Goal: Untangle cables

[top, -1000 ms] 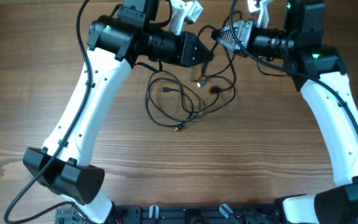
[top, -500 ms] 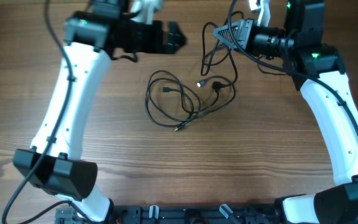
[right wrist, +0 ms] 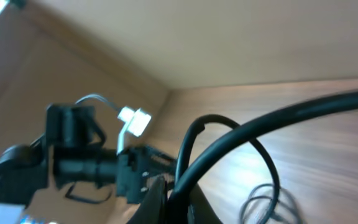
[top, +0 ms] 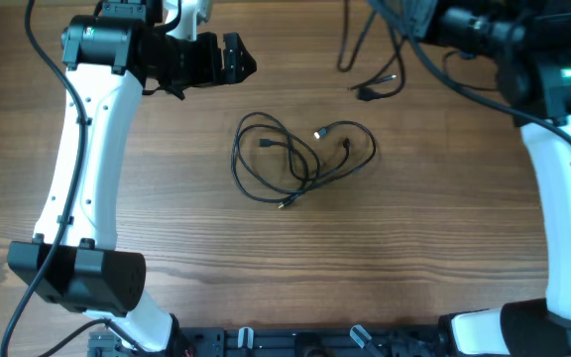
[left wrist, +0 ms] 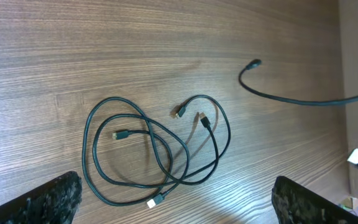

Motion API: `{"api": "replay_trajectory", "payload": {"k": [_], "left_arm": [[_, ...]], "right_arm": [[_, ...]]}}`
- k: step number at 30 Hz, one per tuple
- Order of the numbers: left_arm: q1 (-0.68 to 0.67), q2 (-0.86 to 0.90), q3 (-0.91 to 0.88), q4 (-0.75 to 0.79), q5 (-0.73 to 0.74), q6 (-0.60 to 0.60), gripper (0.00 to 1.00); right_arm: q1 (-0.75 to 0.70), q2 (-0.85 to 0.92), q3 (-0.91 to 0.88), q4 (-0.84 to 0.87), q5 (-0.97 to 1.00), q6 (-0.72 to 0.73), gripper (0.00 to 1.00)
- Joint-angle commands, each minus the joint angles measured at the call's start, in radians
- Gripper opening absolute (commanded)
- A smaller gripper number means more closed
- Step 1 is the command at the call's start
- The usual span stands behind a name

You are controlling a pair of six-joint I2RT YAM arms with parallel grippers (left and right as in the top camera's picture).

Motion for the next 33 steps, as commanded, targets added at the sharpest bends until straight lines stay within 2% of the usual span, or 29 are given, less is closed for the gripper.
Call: {"api": "replay_trajectory", "payload": {"k": [1,6,13,19,25,33], "left_arm": [[0.007,-0.010,0.005,-0.003,-0.006,-0.002,1.00],[0.006,-0.010,0.005,-0.004,-0.006,-0.002,1.00],[-0.007,-0.009,0.005,-0.003,-0.005,-0.002,1.00],[-0.035,-0.009,0.005,-0.003,-0.005,-0.002,1.00],[-0.075,-0.009,0.005,-0.003,-0.006,-0.002,1.00],[-0.118,-0.009,0.005,-0.003,-0.006,-0.002,1.00]], "right_arm": [[-0.048,-0.006,0.089,-0.092,0.197,-0.102,0.04],[-0.180,-0.009,0.105,-0.159,0.296,-0.150,0.04],[-0.372,-0.009,0.105,-0.140,0.359,-0.227,0.04],[-0.525,-0.006,0.102,-0.116,0.414,-0.229,0.04],[-0.611,0.060,0.098,-0.158,0.565,-0.229,0.04],[-0.679,0.240,0.098,-0.146,0.584,-0.216,0.04]]}}
